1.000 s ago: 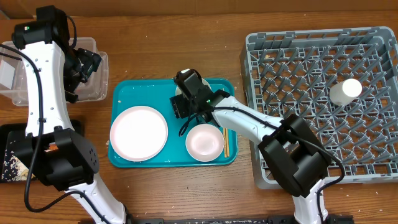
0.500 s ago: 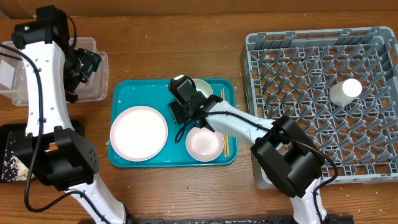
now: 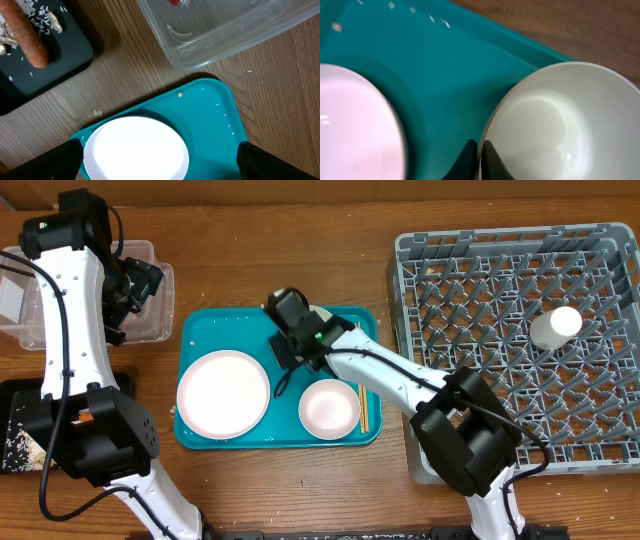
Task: Sort waste into correct bins and load items into the dishwasher
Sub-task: 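Lift the white bowl and carry it to the dish rack's back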
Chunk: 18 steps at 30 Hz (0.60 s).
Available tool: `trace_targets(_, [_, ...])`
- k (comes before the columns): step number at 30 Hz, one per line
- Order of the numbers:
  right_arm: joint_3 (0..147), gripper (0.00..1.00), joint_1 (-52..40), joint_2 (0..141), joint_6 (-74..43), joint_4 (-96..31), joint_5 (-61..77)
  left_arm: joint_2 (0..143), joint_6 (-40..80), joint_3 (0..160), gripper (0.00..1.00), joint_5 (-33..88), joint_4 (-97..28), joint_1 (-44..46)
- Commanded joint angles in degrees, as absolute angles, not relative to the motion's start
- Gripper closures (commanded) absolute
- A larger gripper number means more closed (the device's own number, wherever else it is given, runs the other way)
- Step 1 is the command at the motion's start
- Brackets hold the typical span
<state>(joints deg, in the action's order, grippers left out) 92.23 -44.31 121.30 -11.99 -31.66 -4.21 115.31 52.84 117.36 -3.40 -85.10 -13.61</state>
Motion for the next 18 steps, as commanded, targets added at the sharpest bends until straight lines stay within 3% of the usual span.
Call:
trace_targets(1, [97.03, 0.96, -44.12, 120.42, -12.19, -33.98, -4.45, 113.6, 54.04, 117.05, 0.0, -3.4, -85.19, -13.47])
trace_targets(10, [101.71, 0.96, -37.85, 109.6, -12.4, -41.25, -3.68, 113.6, 54.04, 117.05, 0.0, -3.4, -85.19, -13.47])
trace_targets(18, [101.71, 0.96, -20.71, 98.7, -12.34, -47.44, 8.67, 113.6, 54.04, 117.05, 0.0, -3.4, -85.19, -13.47])
